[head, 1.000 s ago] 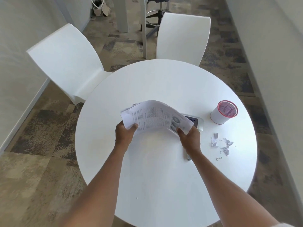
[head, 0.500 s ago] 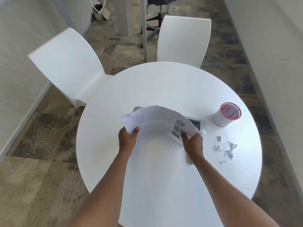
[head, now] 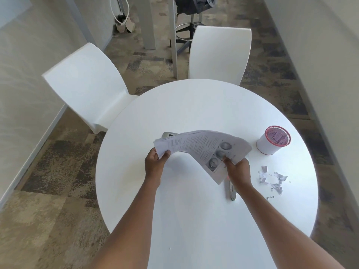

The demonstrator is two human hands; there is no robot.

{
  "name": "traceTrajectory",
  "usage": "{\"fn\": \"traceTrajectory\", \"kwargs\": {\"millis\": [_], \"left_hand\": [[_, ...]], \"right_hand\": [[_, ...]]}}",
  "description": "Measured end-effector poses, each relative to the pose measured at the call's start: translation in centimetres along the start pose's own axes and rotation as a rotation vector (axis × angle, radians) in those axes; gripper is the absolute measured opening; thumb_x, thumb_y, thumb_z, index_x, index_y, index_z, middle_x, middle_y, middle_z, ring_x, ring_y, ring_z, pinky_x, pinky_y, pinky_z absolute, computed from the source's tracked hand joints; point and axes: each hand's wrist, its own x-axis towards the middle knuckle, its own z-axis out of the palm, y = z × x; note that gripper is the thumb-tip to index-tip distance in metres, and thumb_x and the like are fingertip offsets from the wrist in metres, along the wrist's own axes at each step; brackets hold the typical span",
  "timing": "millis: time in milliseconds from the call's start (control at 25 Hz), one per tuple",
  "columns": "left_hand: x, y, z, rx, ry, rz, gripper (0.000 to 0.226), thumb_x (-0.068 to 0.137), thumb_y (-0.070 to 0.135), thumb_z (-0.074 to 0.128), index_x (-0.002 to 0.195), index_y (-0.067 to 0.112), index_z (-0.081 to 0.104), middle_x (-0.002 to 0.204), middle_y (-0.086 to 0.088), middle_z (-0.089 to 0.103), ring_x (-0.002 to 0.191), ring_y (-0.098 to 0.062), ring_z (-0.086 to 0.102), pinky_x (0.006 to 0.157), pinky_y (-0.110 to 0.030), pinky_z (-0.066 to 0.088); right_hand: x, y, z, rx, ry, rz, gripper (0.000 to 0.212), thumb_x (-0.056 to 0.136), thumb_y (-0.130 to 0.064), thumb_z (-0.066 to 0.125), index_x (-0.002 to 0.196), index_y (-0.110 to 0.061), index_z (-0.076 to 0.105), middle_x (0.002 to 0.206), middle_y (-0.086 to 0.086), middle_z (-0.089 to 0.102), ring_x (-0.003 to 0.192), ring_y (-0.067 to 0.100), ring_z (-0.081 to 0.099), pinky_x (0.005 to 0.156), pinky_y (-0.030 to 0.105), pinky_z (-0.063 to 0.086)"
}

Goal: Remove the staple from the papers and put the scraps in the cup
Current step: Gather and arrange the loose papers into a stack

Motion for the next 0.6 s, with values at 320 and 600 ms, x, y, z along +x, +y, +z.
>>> {"fn": "traceTrajectory", "kwargs": {"millis": [320,600], "left_hand": [[-0.5,2.8,3.1,-0.289,-0.190,-0.215,0.062,0.088,0.045,0.070,0.138,0.013,0.053,0.126,-0.008,0.068,0.109,-0.027,0.070,0.094,-0.038,0.056],[0.5,4.9,4.9,-0.338,-0.268,-0.192,0.047,0.092,0.035,0.067,0.135,0.021,0.056,0.125,-0.009,0.071,0.113,-0.027,0.068,0.079,-0.038,0.061]], "right_hand": [[-1.3,-1.5,0.7,0.326,-0.090,-0.012,0.008,0.089,-0.008,0.067,0.096,-0.007,0.066,0.086,0.005,0.070,0.073,0.016,0.063,0.057,0.022,0.049],[-2.9,-0.4,1.8,0.461,-0.197,0.079,0.027,0.069,-0.040,0.076,0.089,-0.023,0.072,0.090,0.003,0.076,0.087,0.026,0.069,0.074,0.045,0.051]]}}
